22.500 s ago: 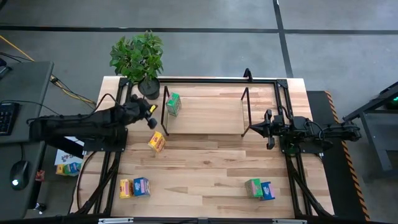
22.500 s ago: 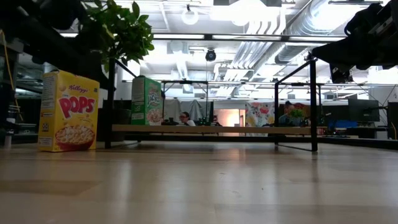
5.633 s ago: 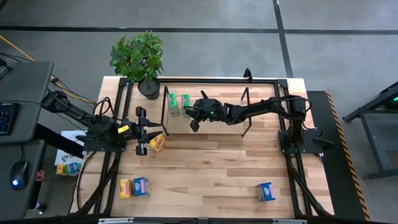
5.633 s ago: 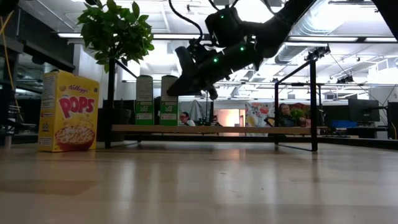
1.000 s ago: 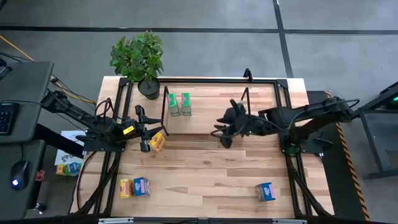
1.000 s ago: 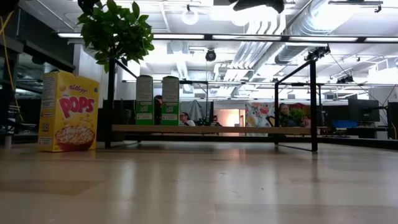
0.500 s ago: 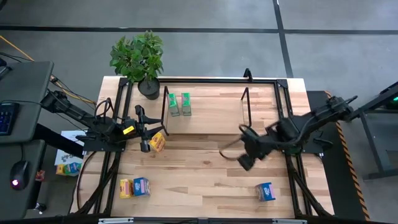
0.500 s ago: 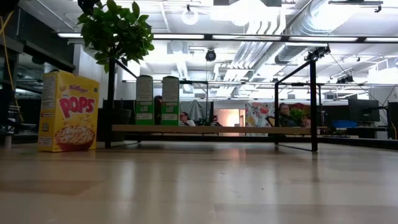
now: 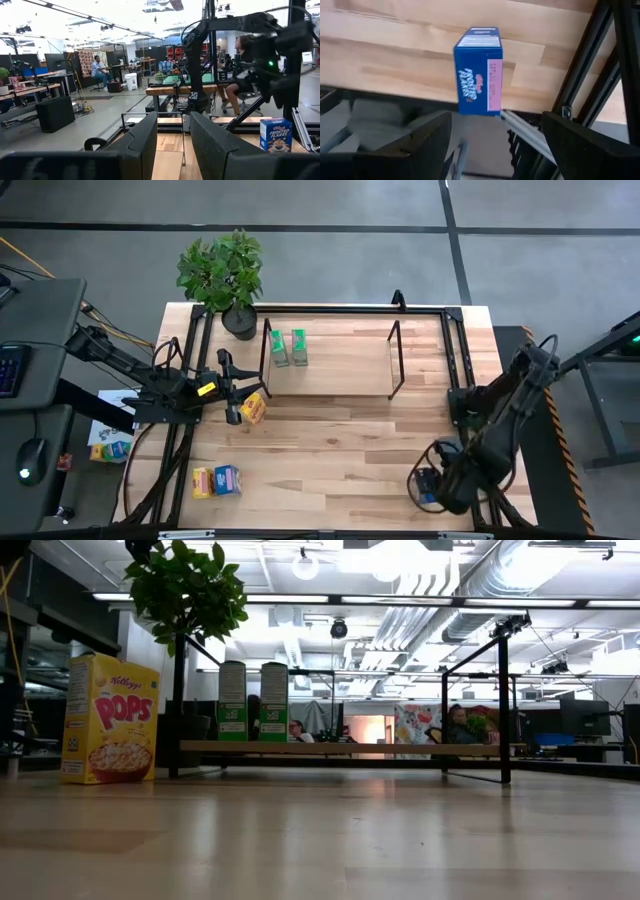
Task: Stack cereal on shelf
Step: Put the right blue cereal box on the shelf
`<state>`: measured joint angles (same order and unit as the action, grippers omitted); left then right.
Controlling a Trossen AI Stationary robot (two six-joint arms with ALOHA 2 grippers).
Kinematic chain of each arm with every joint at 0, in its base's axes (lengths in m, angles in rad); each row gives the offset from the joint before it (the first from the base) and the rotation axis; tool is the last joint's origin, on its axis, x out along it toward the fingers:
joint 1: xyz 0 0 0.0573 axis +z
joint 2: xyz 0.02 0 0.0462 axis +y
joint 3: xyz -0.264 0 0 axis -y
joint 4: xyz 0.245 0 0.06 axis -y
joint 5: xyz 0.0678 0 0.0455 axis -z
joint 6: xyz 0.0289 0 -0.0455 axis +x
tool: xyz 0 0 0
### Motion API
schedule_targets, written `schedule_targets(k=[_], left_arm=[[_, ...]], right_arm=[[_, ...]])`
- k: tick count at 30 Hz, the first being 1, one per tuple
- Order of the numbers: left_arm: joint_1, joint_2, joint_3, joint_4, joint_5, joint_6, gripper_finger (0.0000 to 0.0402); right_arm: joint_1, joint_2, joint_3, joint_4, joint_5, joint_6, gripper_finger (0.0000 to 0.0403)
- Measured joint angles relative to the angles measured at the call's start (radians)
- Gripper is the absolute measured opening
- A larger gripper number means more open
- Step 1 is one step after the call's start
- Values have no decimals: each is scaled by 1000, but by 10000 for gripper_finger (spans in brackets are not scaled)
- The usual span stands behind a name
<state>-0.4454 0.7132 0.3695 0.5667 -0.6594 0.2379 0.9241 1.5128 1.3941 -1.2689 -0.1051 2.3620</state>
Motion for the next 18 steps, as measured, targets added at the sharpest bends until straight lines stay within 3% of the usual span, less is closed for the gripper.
schedule_targets(k=[18], left_arm=[[0, 0, 0, -3, 0, 0, 106]], right_arm=[[-10, 148, 0, -3, 44, -12, 301]])
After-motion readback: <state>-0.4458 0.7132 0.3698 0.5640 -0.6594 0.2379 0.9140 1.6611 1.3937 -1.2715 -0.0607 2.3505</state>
